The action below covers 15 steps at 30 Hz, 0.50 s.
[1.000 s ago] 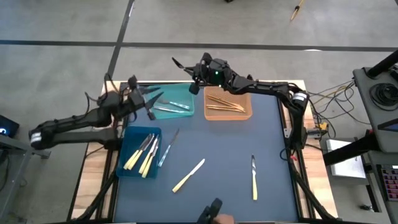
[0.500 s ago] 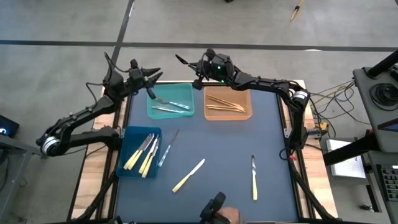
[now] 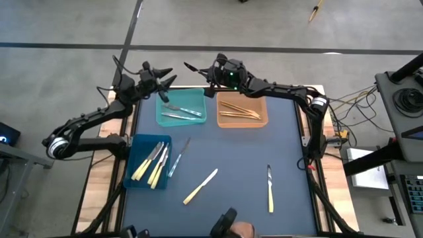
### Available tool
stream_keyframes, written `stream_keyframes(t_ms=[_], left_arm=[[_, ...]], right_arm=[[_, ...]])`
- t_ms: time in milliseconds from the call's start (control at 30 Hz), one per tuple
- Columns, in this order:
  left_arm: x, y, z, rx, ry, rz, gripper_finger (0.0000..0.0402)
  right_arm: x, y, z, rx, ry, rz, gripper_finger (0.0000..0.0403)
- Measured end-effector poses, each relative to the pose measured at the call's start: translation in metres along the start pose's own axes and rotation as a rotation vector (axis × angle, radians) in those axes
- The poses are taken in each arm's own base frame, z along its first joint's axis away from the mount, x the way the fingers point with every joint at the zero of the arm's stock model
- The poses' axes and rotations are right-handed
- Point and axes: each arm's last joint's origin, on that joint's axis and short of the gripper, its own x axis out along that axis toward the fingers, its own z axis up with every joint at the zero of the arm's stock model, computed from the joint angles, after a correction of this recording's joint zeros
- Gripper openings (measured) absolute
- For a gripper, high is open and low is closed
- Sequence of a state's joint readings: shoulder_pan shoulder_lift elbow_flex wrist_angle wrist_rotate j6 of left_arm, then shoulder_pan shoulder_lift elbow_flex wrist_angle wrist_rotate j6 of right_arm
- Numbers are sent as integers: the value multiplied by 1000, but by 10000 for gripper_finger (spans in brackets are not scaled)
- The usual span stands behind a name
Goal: Sort silverware by color (type)
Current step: Put the white knife into the light blue bin
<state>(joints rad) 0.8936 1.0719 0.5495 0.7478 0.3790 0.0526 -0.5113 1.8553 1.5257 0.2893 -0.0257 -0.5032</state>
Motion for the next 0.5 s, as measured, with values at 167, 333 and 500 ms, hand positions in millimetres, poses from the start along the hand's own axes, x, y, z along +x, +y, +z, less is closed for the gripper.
stream_keyframes(t_ms=[167, 333, 500], left_arm=[[8, 2, -5, -36, -51, -3, 184], [15, 3, -13, -56, -72, -8, 191], [20, 3, -17, -75, -112, -14, 189]], right_arm=[[0, 3, 2, -21, -4, 8, 13], [0, 6, 3, -43, -5, 11, 13], [0, 7, 3, -62, -5, 13, 13]])
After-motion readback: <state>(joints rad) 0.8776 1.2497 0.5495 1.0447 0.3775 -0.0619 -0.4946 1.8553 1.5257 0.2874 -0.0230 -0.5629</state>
